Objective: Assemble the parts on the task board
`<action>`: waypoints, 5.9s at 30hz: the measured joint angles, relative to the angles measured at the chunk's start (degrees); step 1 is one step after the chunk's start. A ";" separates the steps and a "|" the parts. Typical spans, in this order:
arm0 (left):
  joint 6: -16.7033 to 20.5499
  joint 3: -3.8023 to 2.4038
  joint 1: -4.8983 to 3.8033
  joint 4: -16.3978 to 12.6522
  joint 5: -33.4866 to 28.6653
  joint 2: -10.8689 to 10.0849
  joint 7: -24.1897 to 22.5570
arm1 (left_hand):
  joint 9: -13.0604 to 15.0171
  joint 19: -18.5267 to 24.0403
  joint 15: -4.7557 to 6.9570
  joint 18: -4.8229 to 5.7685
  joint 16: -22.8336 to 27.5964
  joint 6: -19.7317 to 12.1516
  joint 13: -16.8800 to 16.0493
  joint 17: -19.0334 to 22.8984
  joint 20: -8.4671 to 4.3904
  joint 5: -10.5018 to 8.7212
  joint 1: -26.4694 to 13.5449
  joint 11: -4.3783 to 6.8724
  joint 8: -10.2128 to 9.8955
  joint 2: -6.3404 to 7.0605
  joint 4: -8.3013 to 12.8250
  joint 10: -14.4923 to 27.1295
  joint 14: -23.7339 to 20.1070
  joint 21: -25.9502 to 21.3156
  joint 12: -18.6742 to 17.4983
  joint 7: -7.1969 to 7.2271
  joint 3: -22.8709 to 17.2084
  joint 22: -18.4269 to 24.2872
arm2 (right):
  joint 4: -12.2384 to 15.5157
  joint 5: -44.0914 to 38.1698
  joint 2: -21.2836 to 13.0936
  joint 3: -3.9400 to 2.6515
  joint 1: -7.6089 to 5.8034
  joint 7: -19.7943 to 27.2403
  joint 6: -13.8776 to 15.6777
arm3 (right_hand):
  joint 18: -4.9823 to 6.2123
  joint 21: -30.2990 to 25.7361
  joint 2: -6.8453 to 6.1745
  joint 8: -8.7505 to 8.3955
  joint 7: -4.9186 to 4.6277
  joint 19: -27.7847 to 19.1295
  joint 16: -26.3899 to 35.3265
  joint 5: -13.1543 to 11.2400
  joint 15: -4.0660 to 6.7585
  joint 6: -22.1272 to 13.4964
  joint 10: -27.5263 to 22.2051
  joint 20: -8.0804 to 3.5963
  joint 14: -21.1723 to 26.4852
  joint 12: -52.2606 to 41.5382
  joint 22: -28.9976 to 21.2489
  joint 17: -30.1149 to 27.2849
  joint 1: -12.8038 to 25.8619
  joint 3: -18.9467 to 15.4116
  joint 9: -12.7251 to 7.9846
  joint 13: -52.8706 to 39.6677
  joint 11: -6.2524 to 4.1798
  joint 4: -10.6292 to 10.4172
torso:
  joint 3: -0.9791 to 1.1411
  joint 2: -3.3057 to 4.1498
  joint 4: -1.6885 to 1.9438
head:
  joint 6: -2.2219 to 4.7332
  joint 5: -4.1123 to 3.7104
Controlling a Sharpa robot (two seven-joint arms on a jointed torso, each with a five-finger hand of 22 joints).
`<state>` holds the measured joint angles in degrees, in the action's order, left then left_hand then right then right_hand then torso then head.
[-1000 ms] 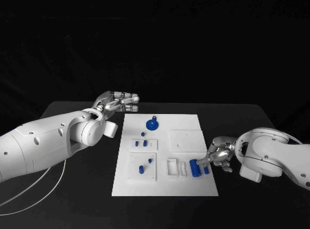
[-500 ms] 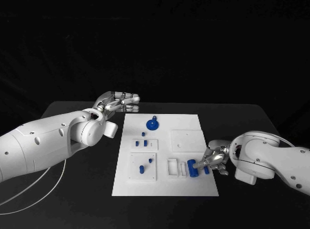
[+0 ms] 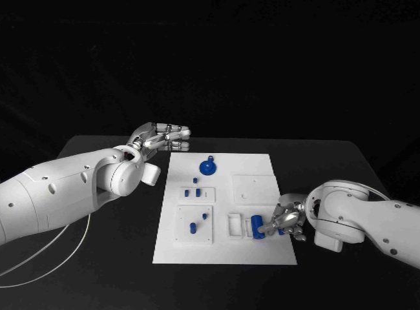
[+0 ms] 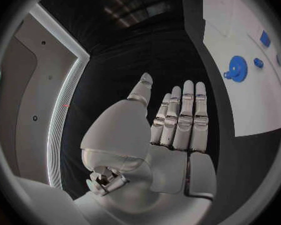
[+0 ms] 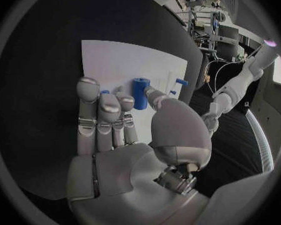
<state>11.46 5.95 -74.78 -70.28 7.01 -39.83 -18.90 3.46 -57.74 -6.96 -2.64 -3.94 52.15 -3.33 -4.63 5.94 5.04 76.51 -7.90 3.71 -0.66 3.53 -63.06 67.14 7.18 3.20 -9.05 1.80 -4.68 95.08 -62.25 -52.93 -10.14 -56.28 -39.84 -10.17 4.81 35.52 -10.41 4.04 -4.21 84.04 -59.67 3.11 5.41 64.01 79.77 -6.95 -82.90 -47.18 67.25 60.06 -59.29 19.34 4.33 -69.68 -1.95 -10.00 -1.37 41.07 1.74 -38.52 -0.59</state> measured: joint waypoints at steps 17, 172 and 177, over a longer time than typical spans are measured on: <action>-0.32 0.15 0.02 0.24 0.03 0.26 0.29 | 0.00 0.00 0.00 0.00 0.00 0.55 0.01 0.00 0.00 0.00 0.00 -0.20 0.00 0.00 -0.34 0.21 0.00 0.00 0.00 -0.09 -0.02 0.00 | -0.99 -0.12 2.61 0.88 -0.33 0.05 1.22 | -0.45 0.00 -0.42 0.06 0.14 0.00 0.00 0.00 -0.02 -0.16 0.01 0.00 0.01 -0.23 0.81 0.97 -0.81 -1.19 0.01 -0.75 0.02 -1.19 | -0.12 -0.04 0.02 | 0.05 0.26; -1.67 0.26 0.06 0.24 1.83 0.05 1.84 | -0.07 0.41 -0.22 0.00 0.00 -0.89 -0.01 -0.01 0.40 -0.22 -0.22 -0.41 0.00 0.22 -0.92 0.82 -0.22 0.22 0.00 -0.35 -0.34 0.10 | 1.54 0.80 -1.66 -3.22 -0.61 3.08 10.95 | -0.41 1.66 9.96 -0.51 0.93 -0.01 -0.46 0.90 -0.09 2.76 -0.42 0.01 -0.52 -1.84 4.17 2.00 -3.33 -25.21 -0.06 0.39 0.02 7.52 | 0.01 0.02 -0.14 | 0.38 -1.15; -1.68 0.26 0.06 0.29 1.81 0.12 1.84 | -0.06 0.41 -0.22 0.00 0.00 -0.89 -0.01 -0.01 0.40 -0.22 -0.22 -0.41 0.00 0.22 -0.92 0.82 -0.22 0.23 0.00 -0.35 -0.34 0.10 | 0.69 0.93 -2.98 -3.62 -0.63 3.48 9.87 | -0.40 1.66 9.65 -0.51 0.78 -0.01 -0.46 4.15 -0.09 2.92 -0.42 0.01 -0.52 -1.84 4.17 2.00 -5.44 -21.24 -0.07 0.39 0.02 9.64 | 0.05 0.04 -0.16 | 0.32 -1.53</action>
<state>9.77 6.21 -74.72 -70.00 8.83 -39.71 -17.07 3.40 -57.33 -7.18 -2.64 -3.94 51.26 -3.34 -4.64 6.34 4.82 76.30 -8.31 3.71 -0.45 2.61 -62.24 66.93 7.40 3.20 -9.40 1.47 -4.58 95.78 -61.32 -55.90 -13.76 -56.91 -36.35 -0.29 4.41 37.18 -0.75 3.53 -3.43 84.03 -60.14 7.26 5.32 66.93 79.34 -6.95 -83.41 -49.02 71.42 62.06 -64.73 -1.90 4.25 -69.29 -1.93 -0.36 -1.31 41.11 1.58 -38.20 -2.12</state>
